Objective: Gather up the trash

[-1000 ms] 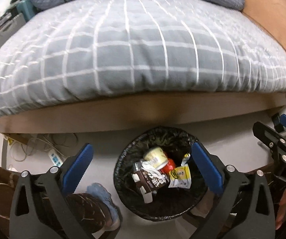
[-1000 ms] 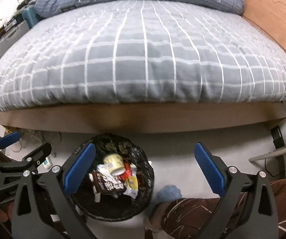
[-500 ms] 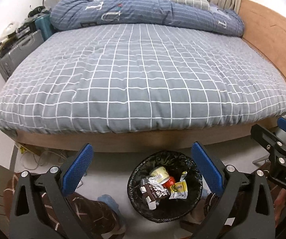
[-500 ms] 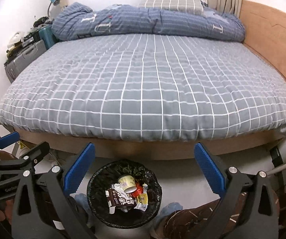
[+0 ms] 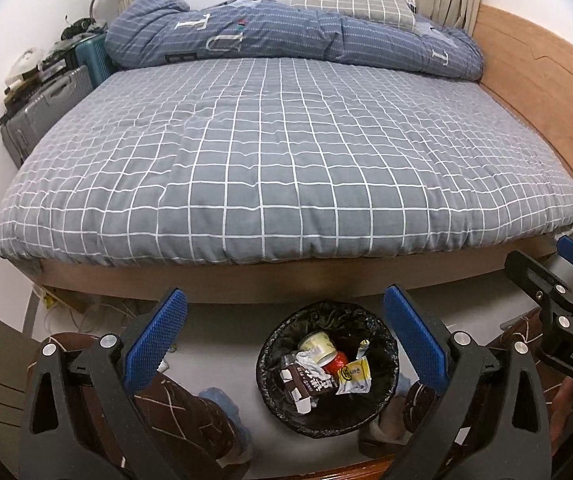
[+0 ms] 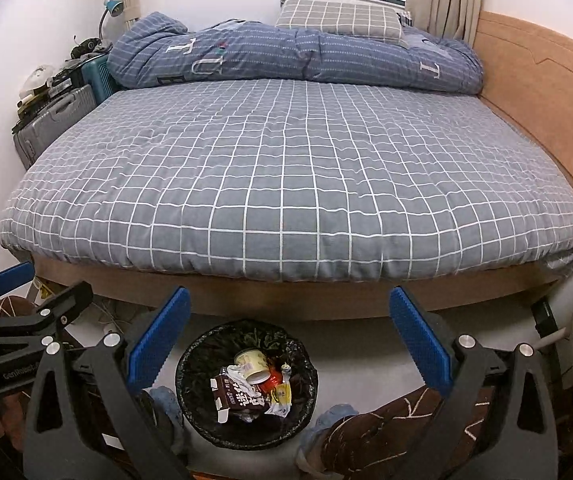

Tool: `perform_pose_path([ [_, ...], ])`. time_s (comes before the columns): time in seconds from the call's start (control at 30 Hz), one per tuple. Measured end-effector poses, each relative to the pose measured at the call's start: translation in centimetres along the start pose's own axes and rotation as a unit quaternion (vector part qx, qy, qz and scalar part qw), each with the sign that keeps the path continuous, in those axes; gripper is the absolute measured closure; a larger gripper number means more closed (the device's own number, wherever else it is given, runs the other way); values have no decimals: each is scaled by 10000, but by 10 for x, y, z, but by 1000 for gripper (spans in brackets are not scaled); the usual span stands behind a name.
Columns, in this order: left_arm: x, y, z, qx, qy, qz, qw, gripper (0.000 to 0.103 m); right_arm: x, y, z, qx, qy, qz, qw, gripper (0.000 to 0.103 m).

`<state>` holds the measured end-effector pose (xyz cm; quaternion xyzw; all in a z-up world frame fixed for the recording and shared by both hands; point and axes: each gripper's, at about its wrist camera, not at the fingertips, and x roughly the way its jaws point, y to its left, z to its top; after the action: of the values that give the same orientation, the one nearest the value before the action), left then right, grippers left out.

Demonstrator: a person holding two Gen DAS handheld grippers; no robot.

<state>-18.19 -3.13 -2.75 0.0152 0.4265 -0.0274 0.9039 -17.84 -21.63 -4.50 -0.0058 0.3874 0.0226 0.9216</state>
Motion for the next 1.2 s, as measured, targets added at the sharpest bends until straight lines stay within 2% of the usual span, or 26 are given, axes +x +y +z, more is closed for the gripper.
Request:
perform_pose_path([
  [1.2,1,0,1,-25,-16,11,10000,6,4,2,-4,30,72,-11,10000,8],
])
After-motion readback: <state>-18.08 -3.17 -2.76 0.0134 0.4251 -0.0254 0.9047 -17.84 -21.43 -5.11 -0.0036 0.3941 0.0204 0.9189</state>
